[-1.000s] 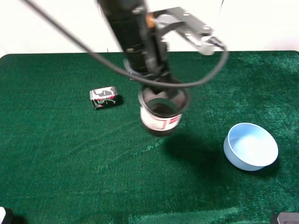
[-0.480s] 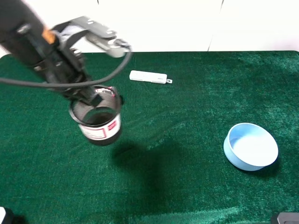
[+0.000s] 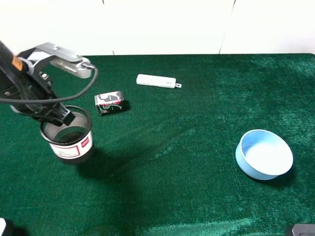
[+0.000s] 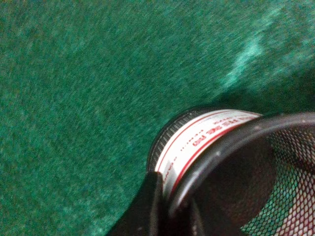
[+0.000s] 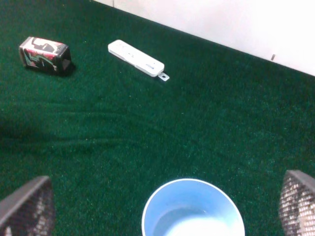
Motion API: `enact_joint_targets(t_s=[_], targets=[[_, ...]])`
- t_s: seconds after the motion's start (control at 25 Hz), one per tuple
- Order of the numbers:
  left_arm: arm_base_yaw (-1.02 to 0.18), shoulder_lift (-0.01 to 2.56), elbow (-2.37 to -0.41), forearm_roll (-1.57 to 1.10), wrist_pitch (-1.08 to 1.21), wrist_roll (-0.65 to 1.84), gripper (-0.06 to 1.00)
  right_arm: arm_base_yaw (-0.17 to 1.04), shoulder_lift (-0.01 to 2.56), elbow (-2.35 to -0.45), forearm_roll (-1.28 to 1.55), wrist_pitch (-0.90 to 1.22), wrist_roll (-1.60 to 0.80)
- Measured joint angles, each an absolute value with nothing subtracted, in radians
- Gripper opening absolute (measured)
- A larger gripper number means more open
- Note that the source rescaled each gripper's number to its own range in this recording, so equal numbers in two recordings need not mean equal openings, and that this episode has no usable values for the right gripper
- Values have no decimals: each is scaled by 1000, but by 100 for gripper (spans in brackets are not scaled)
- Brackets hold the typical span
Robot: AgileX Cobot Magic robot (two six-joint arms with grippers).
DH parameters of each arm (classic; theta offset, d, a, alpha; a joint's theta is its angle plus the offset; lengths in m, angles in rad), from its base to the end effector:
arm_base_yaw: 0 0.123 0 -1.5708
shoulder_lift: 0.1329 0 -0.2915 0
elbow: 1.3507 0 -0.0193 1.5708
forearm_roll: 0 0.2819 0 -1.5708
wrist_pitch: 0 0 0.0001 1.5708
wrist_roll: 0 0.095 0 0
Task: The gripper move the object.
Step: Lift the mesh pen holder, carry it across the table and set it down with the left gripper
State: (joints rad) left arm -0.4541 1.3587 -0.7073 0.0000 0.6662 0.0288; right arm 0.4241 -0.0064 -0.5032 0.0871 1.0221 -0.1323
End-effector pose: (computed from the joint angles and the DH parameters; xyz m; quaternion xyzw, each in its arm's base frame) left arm 0.2310 -0.1128 0.1896 0.2357 0.9570 -0.0358 0.1656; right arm 0.0148 0.0144 0.2951 -0.2316 0.8070 0.1218 0.5293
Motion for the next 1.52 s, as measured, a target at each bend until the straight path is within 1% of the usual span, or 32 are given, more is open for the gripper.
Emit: enact_joint_targets(t_s=[0.32,0.64,1.28,1.44,1.52], targets=[[-371,1311,-582,45,562,-74,0,424,-6,-503,88,1022,-132],[-363,1274,-448,68,410,-165,0,424,-6,-503,88,1022,-132],[-363,1274,-423,69,413,-179,0,424,-6,-503,90,1022,-132],[-363,1274,-423,69,414,-180,4,424,-6,-503,91,1022,-132],[-363,1273,-423,69,414,-180,9,424,-6,-503,91,1022,-132]])
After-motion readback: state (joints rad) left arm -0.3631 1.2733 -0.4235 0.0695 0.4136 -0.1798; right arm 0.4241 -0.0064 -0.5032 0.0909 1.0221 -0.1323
